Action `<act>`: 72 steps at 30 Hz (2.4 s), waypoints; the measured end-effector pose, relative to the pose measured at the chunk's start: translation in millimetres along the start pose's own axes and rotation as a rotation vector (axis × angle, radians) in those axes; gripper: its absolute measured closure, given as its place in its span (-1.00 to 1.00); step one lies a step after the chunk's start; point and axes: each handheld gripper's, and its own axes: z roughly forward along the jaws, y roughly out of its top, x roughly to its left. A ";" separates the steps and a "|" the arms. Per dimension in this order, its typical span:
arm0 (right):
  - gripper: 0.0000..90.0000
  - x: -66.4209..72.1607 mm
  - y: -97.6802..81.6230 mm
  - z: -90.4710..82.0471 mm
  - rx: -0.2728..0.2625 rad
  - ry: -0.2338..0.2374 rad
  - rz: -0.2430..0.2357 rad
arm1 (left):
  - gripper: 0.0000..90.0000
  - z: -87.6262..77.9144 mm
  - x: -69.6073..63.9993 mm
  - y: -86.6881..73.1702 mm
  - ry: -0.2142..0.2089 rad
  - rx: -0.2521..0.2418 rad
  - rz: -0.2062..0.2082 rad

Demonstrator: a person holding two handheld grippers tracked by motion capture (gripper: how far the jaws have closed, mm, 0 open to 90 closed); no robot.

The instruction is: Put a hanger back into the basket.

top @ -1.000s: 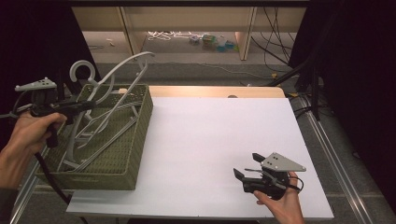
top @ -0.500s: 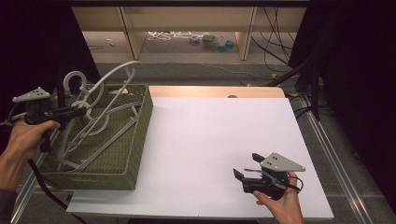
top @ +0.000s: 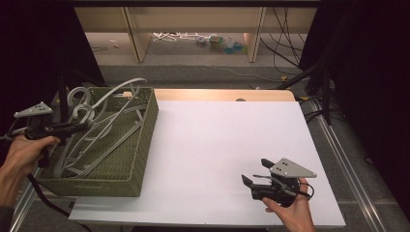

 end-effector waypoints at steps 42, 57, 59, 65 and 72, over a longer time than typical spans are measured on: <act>-0.61 -2.5 -0.9 0.4 0.005 -0.001 -0.007 | 0.46 37.9 19.7 -20.0 0.154 0.272 -0.099; -0.61 -1.8 -0.9 0.0 0.012 0.004 0.005 | 0.19 22.0 13.8 -8.6 0.303 0.132 -0.181; -0.61 -2.0 -0.8 -0.1 0.011 0.003 0.006 | 0.14 17.7 8.2 -5.1 0.296 0.107 -0.185; -0.61 -2.8 -0.8 -0.7 0.011 -0.010 0.001 | -0.18 2.3 -16.5 3.0 0.270 0.036 -0.160; -0.61 -2.3 -0.7 -0.1 -0.001 -0.007 0.002 | -0.52 -16.2 -51.9 12.6 0.259 -0.083 -0.152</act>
